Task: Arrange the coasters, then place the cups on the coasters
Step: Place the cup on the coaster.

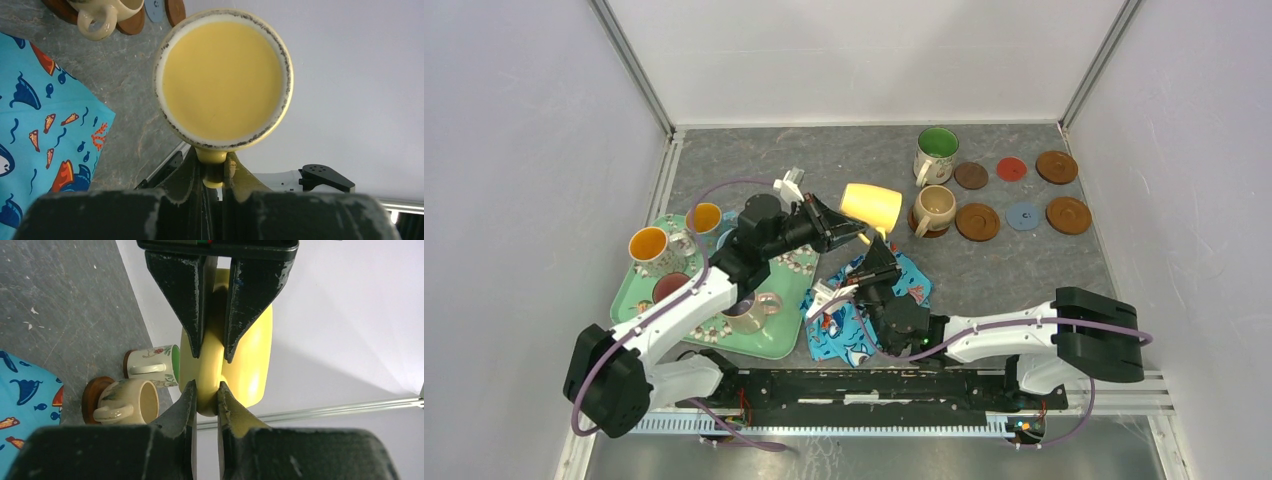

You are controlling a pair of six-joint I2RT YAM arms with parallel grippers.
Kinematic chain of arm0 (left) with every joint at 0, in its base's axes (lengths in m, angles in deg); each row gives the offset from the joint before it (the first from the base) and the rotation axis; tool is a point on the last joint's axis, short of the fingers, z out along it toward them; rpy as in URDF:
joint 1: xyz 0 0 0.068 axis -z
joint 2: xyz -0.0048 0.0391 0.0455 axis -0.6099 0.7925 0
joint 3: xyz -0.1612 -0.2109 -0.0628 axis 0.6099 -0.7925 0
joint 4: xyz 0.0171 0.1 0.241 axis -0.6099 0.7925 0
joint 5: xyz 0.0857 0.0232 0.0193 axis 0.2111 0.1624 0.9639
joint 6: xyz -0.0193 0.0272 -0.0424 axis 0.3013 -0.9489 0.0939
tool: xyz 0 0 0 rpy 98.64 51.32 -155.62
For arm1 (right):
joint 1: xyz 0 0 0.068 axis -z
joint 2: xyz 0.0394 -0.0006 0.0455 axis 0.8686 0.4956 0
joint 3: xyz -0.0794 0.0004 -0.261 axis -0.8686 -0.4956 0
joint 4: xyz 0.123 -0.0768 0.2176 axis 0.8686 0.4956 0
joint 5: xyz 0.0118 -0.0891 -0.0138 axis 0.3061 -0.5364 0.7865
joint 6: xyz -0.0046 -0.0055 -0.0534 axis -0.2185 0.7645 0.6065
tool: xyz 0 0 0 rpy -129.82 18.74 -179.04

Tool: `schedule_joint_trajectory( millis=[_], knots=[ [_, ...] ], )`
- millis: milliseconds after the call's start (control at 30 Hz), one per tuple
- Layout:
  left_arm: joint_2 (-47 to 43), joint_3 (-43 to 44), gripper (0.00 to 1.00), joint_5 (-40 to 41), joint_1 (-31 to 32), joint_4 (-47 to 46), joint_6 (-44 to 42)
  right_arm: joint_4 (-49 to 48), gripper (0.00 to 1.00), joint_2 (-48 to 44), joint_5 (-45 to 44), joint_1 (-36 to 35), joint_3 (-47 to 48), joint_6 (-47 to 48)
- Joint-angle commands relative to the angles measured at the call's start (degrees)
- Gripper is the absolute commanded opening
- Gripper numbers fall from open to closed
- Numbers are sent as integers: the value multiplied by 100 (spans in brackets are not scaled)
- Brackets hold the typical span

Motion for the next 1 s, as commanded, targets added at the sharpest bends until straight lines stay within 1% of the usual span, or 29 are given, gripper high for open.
schedule_joint_trajectory(
  millis=[0, 33, 167, 200, 267, 300, 400, 467, 500, 600, 667, 767, 900, 967],
  knots=[
    [-267, -669, 2, 757, -32, -1201, 521, -606, 25, -110, -184, -66, 330, -350],
    [-310, -820, 2, 852, -28, -1488, 709, -462, 35, -142, -239, -53, 368, -517],
    [-435, -1310, 2, 1242, -26, -2316, 1263, 266, 60, -346, -325, 5, 475, -1363],
    [-465, -1414, 2, 1330, -27, -2485, 1365, 428, 66, -421, -327, 17, 501, -1575],
    [-475, -1565, 2, 1463, -31, -2764, 1501, 922, 73, -551, -337, 71, 609, -2158],
    [-483, -1676, 2, 1525, -30, -2936, 1575, 1310, 76, -634, -316, 101, 697, -2611],
    [-471, -1874, 2, 1698, -43, -3408, 1765, 2585, 82, -970, -95, 263, 1019, -4239],
    [-467, -1956, 2, 1768, -53, -3600, 1822, 3576, 87, -1365, 411, 452, 1212, -5418],
    [-458, -1987, 2, 1797, -60, -3655, 1838, 3891, 88, -1500, 730, 557, 1302, -5935],
    [-449, -2045, 2, 1865, -80, -3836, 1882, 4506, 92, -1976, 1513, 842, 1393, -7021],
    [-434, -2074, 2, 1902, -95, -4015, 1909, 4748, 95, -2206, 2156, 1106, 1414, -7834],
    [-376, -2110, 2, 1930, -102, -4342, 1955, 4904, 96, -2408, 3187, 1590, 1377, -9026],
    [-282, -2111, 2, 1904, -106, -4720, 2022, 4571, 94, -2490, 4412, 2190, 1193, -10333],
    [-238, -2103, 2, 1855, -107, -4929, 2064, 4382, 91, -2491, 4834, 2497, 1155, -10834]
  ],
)
